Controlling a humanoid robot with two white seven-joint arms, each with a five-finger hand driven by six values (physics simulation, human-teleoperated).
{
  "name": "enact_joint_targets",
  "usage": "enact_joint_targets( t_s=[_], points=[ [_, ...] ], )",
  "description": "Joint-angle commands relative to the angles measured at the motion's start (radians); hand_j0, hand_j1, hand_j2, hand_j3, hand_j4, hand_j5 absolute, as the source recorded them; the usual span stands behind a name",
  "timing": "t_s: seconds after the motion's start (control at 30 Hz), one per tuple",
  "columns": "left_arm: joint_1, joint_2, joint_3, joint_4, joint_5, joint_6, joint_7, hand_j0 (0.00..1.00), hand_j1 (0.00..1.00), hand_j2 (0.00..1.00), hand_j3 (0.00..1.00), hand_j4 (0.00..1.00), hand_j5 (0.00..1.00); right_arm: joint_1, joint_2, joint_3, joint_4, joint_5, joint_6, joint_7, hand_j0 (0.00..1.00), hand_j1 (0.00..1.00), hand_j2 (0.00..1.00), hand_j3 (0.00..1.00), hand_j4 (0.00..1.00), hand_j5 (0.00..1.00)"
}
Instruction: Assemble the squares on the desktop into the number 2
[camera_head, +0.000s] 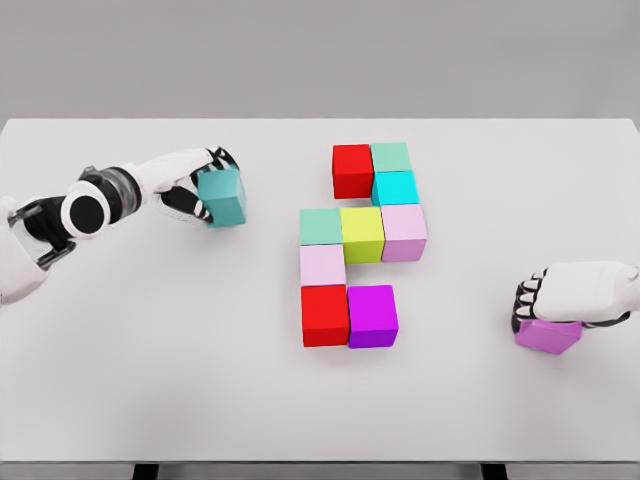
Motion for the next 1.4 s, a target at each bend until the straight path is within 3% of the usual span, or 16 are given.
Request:
enact_joint_targets(
  t_s=[0.0,0.07,0.3,0.57,0.83,1.03,1.1,1.17,1.37],
  points=[
    [-0.002,-0.066,0.001,0.071,0.0,-0.002,0.001,0.49,0.49,0.49,0.49,0.49,0.49,0.0,0.0,-0.009,0.008,-0.037,0.002,-0.001,0.55,0.55,0.55,0.55,0.55,0.55],
    [-0.012,-0.107,0.001,0.115,0.0,-0.002,0.003,0.47,0.47,0.47,0.47,0.47,0.47,-0.005,0.003,-0.012,0.016,-0.063,0.002,-0.001,0.55,0.55,0.55,0.55,0.55,0.55],
    [-0.032,-0.137,0.007,0.126,0.03,-0.002,0.007,0.44,0.44,0.44,0.44,0.44,0.44,-0.023,0.065,-0.055,0.029,-0.112,0.002,-0.001,0.64,0.64,0.64,0.64,0.64,0.64],
    [-0.089,-0.317,0.01,0.35,0.03,-0.003,0.01,0.42,0.42,0.42,0.42,0.42,0.42,-0.068,0.137,-0.047,0.014,-0.114,0.002,-0.001,0.69,0.69,0.69,0.69,0.69,0.69],
    [-0.129,-0.465,0.008,0.493,0.016,-0.005,0.01,0.42,0.42,0.42,0.42,0.42,0.42,-0.074,0.166,-0.02,-0.004,-0.112,0.002,-0.001,0.79,0.79,0.79,0.79,0.79,0.79],
    [-0.13,-0.469,0.007,0.494,0.016,-0.006,0.01,0.42,0.42,0.42,0.42,0.42,0.42,-0.13,0.203,0.054,-0.006,-0.112,0.002,-0.001,0.81,0.81,0.81,0.81,0.81,0.81],
    [-0.13,-0.469,0.007,0.494,0.016,-0.025,0.01,0.43,0.43,0.43,0.43,0.43,0.43,-0.132,0.201,0.054,-0.004,-0.112,0.002,-0.001,1.0,1.0,1.0,1.0,1.0,1.0],
    [-0.13,-0.469,0.007,0.493,0.016,-0.031,0.01,0.43,0.43,0.43,0.43,0.43,0.43,-0.141,0.195,0.051,-0.004,-0.112,0.002,-0.001,1.0,1.0,1.0,1.0,1.0,1.0],
    [-0.13,-0.469,0.004,0.491,0.016,-0.035,0.009,0.47,0.47,0.47,0.47,0.47,0.47,-0.14,0.141,-0.083,0.039,-0.114,0.002,-0.001,1.0,1.0,1.0,1.0,1.0,1.0]
  ],
)
